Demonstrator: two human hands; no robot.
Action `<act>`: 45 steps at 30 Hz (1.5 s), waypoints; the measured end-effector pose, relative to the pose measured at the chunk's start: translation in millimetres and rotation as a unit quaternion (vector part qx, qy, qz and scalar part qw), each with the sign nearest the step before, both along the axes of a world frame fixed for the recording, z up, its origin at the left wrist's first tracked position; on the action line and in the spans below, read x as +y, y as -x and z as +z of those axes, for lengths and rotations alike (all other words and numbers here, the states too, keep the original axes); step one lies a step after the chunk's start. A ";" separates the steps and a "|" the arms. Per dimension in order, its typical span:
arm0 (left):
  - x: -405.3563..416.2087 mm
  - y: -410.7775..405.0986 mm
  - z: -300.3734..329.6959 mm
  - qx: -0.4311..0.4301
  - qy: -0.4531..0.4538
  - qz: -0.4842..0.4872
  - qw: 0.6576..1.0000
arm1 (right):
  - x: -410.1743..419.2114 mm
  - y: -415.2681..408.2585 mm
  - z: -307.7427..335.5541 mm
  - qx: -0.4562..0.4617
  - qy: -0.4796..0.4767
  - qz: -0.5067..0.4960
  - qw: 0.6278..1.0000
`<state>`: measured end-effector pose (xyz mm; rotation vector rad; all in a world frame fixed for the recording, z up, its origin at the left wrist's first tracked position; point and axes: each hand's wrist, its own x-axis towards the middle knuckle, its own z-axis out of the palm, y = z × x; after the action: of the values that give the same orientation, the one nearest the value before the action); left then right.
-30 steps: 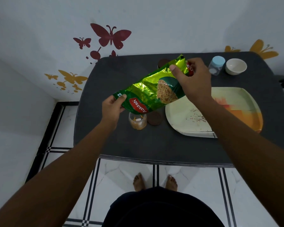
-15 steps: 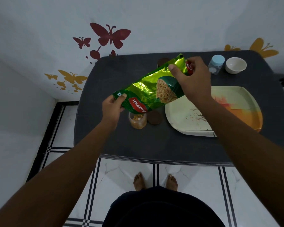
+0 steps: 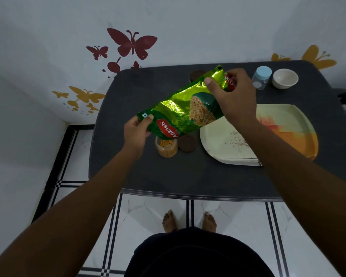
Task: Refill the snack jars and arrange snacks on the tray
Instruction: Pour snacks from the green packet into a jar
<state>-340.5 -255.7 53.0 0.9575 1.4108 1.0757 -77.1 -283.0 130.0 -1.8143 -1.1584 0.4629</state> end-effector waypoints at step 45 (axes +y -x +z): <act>-0.6 1.2 -0.2 -0.005 0.004 -0.015 1.000 | -1.6 2.8 -1.3 -0.026 0.018 0.006 0.999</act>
<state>-341.7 -256.4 52.8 0.9637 1.3886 1.0505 -79.9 -284.6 128.7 -1.8621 -1.2038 0.4486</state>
